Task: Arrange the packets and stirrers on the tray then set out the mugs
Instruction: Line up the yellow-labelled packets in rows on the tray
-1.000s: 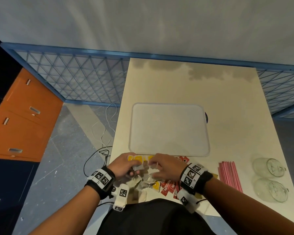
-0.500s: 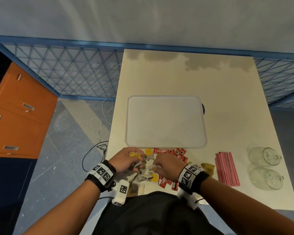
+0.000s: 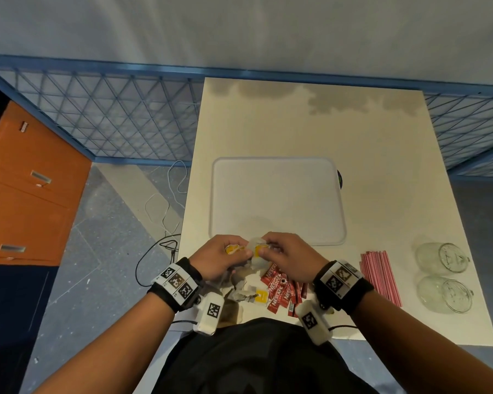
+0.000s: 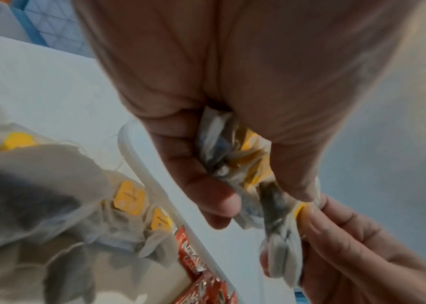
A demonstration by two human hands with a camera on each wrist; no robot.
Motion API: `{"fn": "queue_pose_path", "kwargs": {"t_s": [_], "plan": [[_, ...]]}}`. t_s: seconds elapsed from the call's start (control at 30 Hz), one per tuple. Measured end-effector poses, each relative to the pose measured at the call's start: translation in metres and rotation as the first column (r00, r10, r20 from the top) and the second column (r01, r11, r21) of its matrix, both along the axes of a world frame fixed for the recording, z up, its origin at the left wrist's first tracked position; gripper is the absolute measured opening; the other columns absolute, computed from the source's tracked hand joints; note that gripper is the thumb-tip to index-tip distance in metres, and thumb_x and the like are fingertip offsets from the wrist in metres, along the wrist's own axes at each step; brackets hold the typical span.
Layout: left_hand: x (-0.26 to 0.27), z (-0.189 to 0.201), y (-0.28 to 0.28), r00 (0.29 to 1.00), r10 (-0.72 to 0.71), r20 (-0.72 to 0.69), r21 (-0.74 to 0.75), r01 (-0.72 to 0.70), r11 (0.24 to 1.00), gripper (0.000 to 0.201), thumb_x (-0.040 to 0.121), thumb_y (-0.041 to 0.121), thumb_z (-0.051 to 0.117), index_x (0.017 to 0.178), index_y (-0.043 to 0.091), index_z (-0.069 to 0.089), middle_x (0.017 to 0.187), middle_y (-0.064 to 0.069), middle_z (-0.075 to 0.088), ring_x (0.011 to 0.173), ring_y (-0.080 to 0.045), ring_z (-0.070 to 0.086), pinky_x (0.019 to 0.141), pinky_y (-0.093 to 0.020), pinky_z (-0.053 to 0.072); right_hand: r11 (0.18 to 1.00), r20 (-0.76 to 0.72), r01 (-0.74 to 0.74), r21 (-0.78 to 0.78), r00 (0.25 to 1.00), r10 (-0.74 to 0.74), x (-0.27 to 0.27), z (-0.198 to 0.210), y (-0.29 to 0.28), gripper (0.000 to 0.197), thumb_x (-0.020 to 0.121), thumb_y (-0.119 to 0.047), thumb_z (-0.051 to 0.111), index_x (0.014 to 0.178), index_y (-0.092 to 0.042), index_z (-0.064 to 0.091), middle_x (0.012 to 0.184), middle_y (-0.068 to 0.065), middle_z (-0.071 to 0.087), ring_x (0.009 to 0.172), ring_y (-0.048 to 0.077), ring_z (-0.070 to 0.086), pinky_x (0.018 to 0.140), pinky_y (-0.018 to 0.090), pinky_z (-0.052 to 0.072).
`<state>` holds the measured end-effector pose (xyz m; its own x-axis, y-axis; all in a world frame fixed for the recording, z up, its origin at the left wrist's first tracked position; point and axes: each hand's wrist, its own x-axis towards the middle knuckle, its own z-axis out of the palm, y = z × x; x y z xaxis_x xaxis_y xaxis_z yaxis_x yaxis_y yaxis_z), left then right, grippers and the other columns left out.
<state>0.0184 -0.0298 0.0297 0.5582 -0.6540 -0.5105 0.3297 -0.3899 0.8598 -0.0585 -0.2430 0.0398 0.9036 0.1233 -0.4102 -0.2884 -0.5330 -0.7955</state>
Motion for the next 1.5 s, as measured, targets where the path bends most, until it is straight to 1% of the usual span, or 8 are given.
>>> {"fn": "queue_pose_path", "kwargs": {"t_s": [0.2, 0.4, 0.63, 0.8, 1.0, 1.23, 1.37, 1.5], "plan": [[0.008, 0.002, -0.008, 0.992, 0.128, -0.004, -0.01, -0.128, 0.992, 0.015, 0.094, 0.025, 0.07, 0.098, 0.012, 0.074, 0.078, -0.008, 0.07, 0.063, -0.025, 0.054, 0.055, -0.029, 0.046, 0.948, -0.022, 0.229, 0.222, 0.973, -0.23, 0.014, -0.001, 0.005, 0.02, 0.101, -0.024, 0.063, 0.118, -0.016, 0.07, 0.104, -0.001, 0.076, 0.093, 0.016, 0.073, 0.081, 0.03, 0.058], [0.02, 0.003, -0.011, 0.972, 0.235, -0.015, -0.001, -0.235, 0.972, 0.022, 0.097, 0.018, 0.065, 0.104, -0.002, 0.067, 0.065, 0.003, 0.066, 0.049, -0.014, 0.048, 0.046, -0.024, 0.045, 0.91, -0.078, 0.32, 0.263, 0.947, -0.311, 0.026, -0.008, 0.003, 0.014, 0.097, -0.023, 0.07, 0.109, -0.02, 0.075, 0.098, 0.008, 0.077, 0.094, 0.027, 0.074, 0.089, 0.044, 0.06], [0.046, -0.011, -0.007, 0.96, 0.281, 0.008, 0.081, -0.28, 0.956, 0.019, 0.098, 0.02, 0.063, 0.1, 0.002, 0.069, 0.07, -0.007, 0.064, 0.056, -0.022, 0.055, 0.053, -0.028, 0.049, 0.921, -0.085, 0.326, 0.213, 0.945, -0.315, 0.045, -0.012, -0.006, 0.012, 0.1, -0.018, 0.064, 0.098, -0.01, 0.073, 0.083, 0.01, 0.074, 0.073, 0.009, 0.067, 0.077, 0.029, 0.056], [0.077, -0.021, -0.008, 0.933, 0.346, 0.098, 0.131, -0.357, 0.925, 0.019, 0.095, 0.021, 0.066, 0.092, 0.004, 0.072, 0.067, -0.008, 0.062, 0.061, -0.019, 0.055, 0.053, -0.026, 0.045, 0.916, -0.113, 0.348, 0.2, 0.937, -0.331, 0.072, -0.02, -0.013, 0.01, 0.101, -0.015, 0.062, 0.099, -0.01, 0.07, 0.08, -0.002, 0.071, 0.07, 0.001, 0.065, 0.069, 0.02, 0.048], [0.13, -0.032, -0.015, 0.901, 0.351, 0.254, 0.162, -0.397, 0.903, 0.015, 0.092, 0.02, 0.069, 0.083, 0.011, 0.077, 0.077, -0.006, 0.073, 0.063, -0.009, 0.064, 0.064, -0.025, 0.053, 0.917, -0.125, 0.347, 0.199, 0.937, -0.327, 0.122, -0.025, -0.02, 0.012, 0.102, -0.01, 0.057, 0.104, -0.001, 0.066, 0.086, 0.003, 0.067, 0.064, -0.005, 0.064, 0.059, 0.011, 0.047], [0.183, -0.039, -0.028, 0.881, 0.361, 0.305, 0.233, -0.436, 0.869, 0.016, 0.089, 0.02, 0.073, 0.083, 0.005, 0.077, 0.073, -0.005, 0.071, 0.061, -0.01, 0.06, 0.064, -0.026, 0.049, 0.942, -0.043, 0.31, 0.129, 0.951, -0.307, 0.182, -0.054, -0.019, 0.017, 0.094, -0.046, 0.048, 0.099, -0.036, 0.061, 0.1, -0.006, 0.071, 0.085, 0.012, 0.074, 0.087, 0.051, 0.059], [0.206, -0.046, -0.035, 0.893, 0.317, 0.321, 0.302, -0.413, 0.859, 0.03, 0.091, 0.018, 0.069, 0.066, 0.001, 0.062, 0.064, -0.011, 0.056, 0.056, -0.017, 0.049, 0.055, -0.023, 0.041, 0.946, -0.007, 0.316, 0.071, 0.949, -0.316, 0.211, -0.071, -0.015, 0.025, 0.088, -0.057, 0.043, 0.098, -0.04, 0.058, 0.095, -0.011, 0.07, 0.088, 0.016, 0.072, 0.084, 0.053, 0.059], [0.221, -0.053, -0.043, 0.908, 0.184, 0.377, 0.411, -0.342, 0.845, 0.038, 0.091, 0.015, 0.064, 0.056, 0.009, 0.05, 0.057, -0.006, 0.045, 0.053, -0.017, 0.039, 0.049, -0.022, 0.032, 0.935, 0.023, 0.355, -0.011, 0.935, -0.354, 0.231, -0.069, -0.008, 0.012, 0.099, -0.036, 0.052, 0.097, -0.031, 0.062, 0.093, -0.007, 0.069, 0.087, 0.018, 0.065, 0.082, 0.04, 0.056]]}}
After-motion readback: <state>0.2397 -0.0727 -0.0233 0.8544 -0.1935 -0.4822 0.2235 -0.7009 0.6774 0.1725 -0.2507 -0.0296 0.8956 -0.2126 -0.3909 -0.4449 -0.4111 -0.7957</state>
